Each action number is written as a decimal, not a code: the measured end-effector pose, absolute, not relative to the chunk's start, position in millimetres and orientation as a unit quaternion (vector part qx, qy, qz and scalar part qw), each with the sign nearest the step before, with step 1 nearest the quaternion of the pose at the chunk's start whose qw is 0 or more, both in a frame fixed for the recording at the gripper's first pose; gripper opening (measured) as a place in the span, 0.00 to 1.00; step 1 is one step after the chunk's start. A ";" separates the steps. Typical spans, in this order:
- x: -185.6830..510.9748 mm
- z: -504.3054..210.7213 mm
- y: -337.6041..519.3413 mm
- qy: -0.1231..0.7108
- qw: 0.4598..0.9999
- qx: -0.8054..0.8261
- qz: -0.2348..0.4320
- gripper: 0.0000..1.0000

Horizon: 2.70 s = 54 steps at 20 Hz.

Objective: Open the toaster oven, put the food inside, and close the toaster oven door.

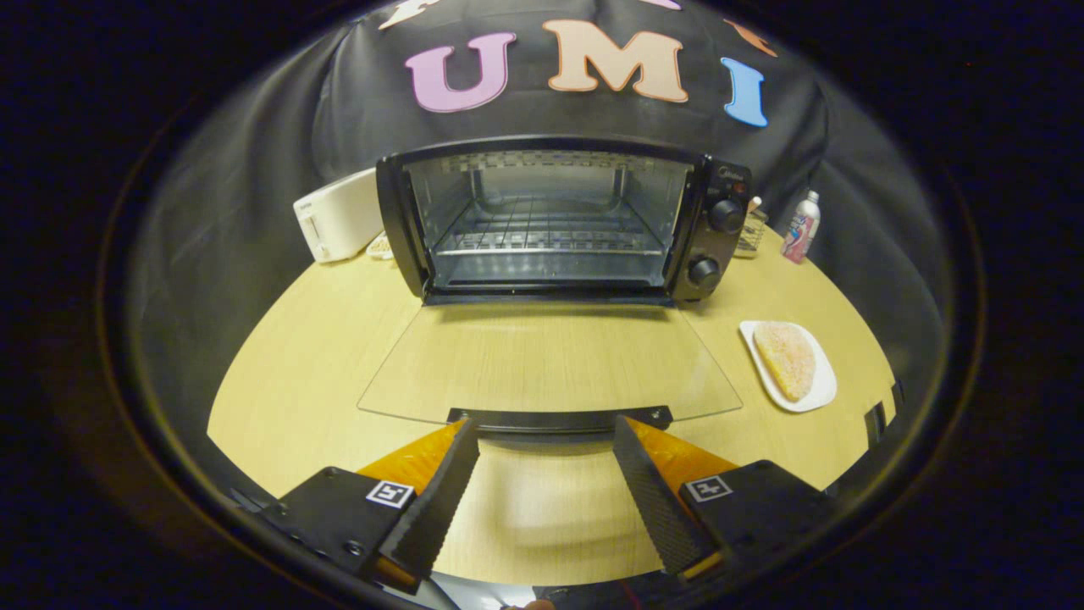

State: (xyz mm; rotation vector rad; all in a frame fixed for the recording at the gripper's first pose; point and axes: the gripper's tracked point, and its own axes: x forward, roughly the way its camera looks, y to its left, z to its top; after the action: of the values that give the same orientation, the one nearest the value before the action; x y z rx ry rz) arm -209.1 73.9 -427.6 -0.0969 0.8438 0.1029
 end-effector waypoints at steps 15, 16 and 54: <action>-149.9 -315.2 74.4 0.290 0.955 0.021 0.054 0.99; -140.2 -304.3 68.0 0.278 0.959 0.021 0.042 0.99; -101.4 -419.0 -212.1 0.404 0.834 0.110 -0.359 0.99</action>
State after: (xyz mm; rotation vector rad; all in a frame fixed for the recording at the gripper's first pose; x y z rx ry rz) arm -101.4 -212.1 -419.0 0.2330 0.8561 -0.7605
